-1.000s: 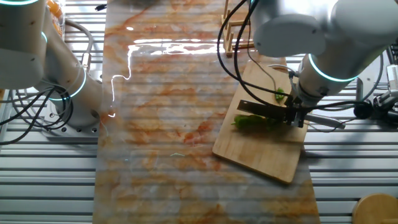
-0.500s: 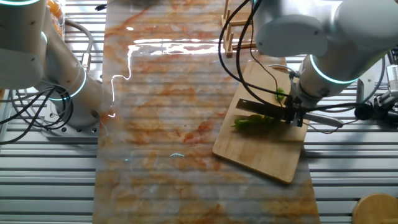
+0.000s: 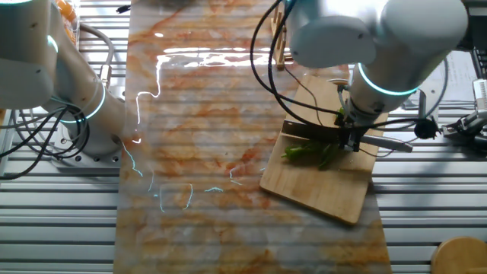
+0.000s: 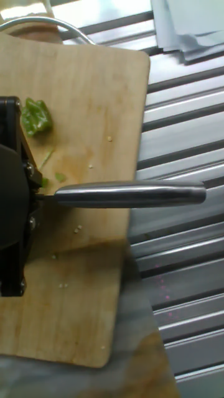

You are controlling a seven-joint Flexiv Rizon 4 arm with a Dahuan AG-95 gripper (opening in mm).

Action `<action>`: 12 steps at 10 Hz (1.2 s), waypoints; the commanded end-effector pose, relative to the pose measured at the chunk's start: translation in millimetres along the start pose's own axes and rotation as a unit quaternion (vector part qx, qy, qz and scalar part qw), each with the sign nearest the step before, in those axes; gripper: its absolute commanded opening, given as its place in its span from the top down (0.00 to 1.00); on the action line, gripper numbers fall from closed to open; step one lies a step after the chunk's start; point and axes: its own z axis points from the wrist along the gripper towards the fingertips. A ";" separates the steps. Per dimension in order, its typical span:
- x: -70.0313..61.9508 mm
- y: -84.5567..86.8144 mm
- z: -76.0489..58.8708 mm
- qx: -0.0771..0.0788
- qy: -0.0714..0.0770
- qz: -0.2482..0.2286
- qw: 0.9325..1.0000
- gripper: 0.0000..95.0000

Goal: Chop the chili peppers

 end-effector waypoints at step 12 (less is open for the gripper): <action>-22.4 0.6 5.2 0.018 -0.031 -0.018 0.999 1.00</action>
